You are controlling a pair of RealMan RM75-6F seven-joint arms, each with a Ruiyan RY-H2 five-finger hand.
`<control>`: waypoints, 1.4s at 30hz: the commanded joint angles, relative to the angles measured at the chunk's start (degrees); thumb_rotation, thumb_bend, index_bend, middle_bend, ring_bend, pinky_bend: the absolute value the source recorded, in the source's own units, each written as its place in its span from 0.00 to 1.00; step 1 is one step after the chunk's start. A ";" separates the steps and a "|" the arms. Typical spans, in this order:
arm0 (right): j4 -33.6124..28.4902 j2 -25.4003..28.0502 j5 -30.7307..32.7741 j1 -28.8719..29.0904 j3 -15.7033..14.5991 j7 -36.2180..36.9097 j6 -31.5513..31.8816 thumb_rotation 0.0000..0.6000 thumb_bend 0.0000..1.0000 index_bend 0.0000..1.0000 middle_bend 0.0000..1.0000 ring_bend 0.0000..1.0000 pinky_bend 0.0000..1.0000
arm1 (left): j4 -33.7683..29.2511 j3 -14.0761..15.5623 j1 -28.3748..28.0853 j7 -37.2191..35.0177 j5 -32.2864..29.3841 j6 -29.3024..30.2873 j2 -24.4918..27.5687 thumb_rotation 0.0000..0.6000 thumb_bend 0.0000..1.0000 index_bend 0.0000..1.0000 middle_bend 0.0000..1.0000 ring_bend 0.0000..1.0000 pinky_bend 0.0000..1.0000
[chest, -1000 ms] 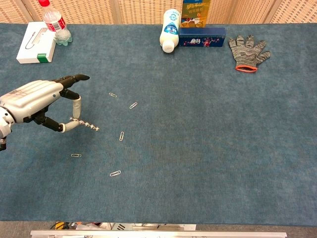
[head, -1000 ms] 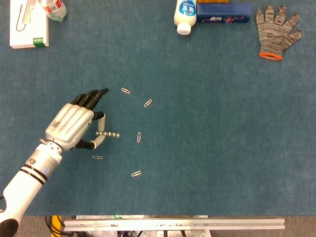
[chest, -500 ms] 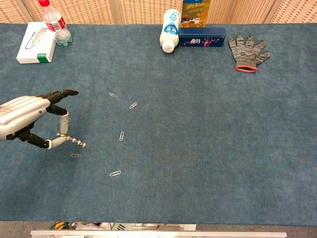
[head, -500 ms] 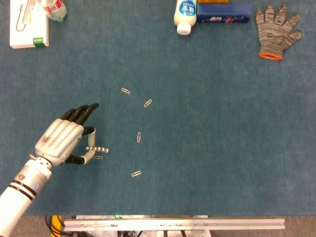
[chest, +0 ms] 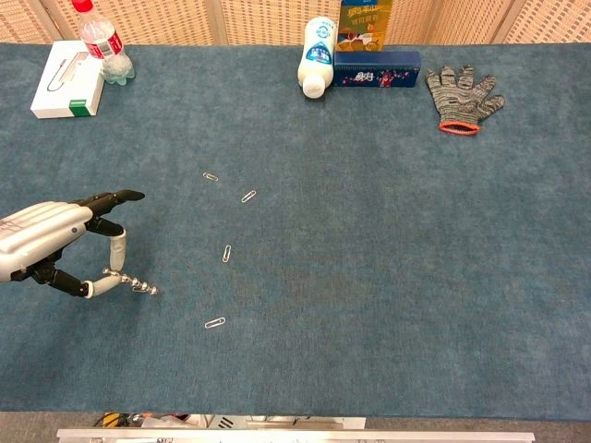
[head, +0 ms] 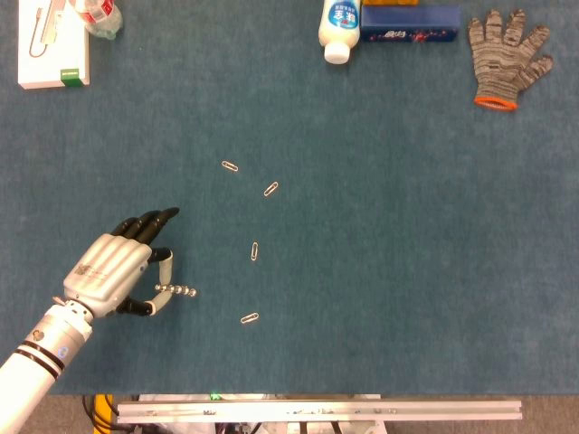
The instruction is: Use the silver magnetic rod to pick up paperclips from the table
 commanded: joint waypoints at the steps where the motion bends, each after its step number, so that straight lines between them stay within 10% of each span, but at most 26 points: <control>1: 0.07 -0.05 0.06 -0.01 -0.03 0.01 -0.08 1.00 0.00 0.21 0.20 0.19 0.35 | 0.57 -0.09 0.11 -0.34 -0.37 -0.36 -0.24 1.00 0.35 0.63 0.00 0.00 0.11; 42: 0.70 -0.37 0.25 0.06 0.02 1.02 -0.36 1.00 0.00 0.21 0.20 0.19 0.35 | 0.72 -6.30 -4.30 0.57 -1.16 -3.36 -3.02 1.00 0.35 0.63 0.00 0.00 0.11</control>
